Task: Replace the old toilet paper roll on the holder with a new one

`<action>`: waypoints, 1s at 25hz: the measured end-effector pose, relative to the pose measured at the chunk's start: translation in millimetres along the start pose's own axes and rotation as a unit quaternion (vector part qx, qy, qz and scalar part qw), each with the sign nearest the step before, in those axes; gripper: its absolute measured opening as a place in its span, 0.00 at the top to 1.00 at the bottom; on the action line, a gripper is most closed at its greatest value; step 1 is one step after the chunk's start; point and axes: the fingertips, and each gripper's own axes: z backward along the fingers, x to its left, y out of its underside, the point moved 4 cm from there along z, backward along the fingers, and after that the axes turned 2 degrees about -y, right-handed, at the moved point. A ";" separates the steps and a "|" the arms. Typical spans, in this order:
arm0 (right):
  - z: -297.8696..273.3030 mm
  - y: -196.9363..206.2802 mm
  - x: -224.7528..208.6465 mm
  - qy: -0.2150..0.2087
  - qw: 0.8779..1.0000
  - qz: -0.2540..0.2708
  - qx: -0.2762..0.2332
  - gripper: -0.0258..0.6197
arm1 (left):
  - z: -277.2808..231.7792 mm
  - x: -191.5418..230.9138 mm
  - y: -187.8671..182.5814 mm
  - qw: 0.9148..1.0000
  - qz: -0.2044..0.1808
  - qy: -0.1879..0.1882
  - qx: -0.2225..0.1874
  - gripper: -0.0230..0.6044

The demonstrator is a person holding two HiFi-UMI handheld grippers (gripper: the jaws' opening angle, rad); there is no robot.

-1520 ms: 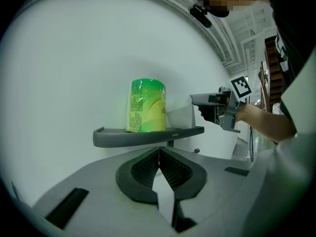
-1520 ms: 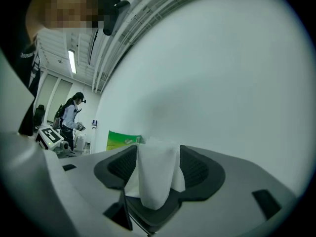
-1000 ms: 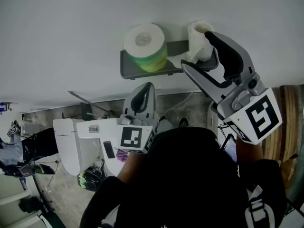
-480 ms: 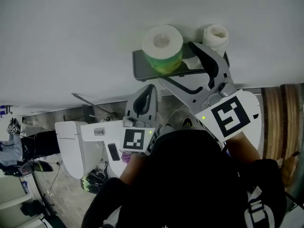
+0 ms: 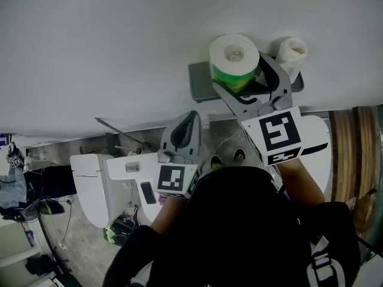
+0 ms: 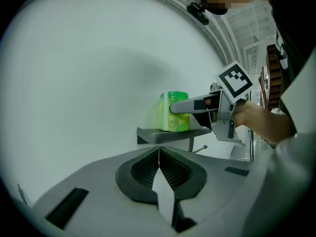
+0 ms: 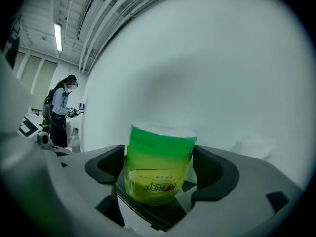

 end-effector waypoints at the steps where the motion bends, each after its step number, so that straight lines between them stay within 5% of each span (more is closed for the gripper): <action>1: -3.4 0.8 1.0 0.008 1.000 0.002 0.002 0.33 | 1.8 3.0 1.2 1.000 0.001 0.000 0.000 0.93; 8: -6.6 1.0 8.6 0.025 1.000 0.014 -0.010 0.33 | 10.6 14.3 2.8 1.000 0.002 0.001 -0.005 0.93; 19: 4.0 -47.2 35.9 -0.059 0.992 -0.004 -0.113 0.33 | 7.6 19.0 -0.7 1.000 -0.001 -0.005 -0.008 0.93; 25: 34.3 -98.4 20.1 -0.067 0.983 -0.007 -0.172 0.33 | -1.7 9.7 -14.6 1.000 -0.004 -0.001 -0.002 0.93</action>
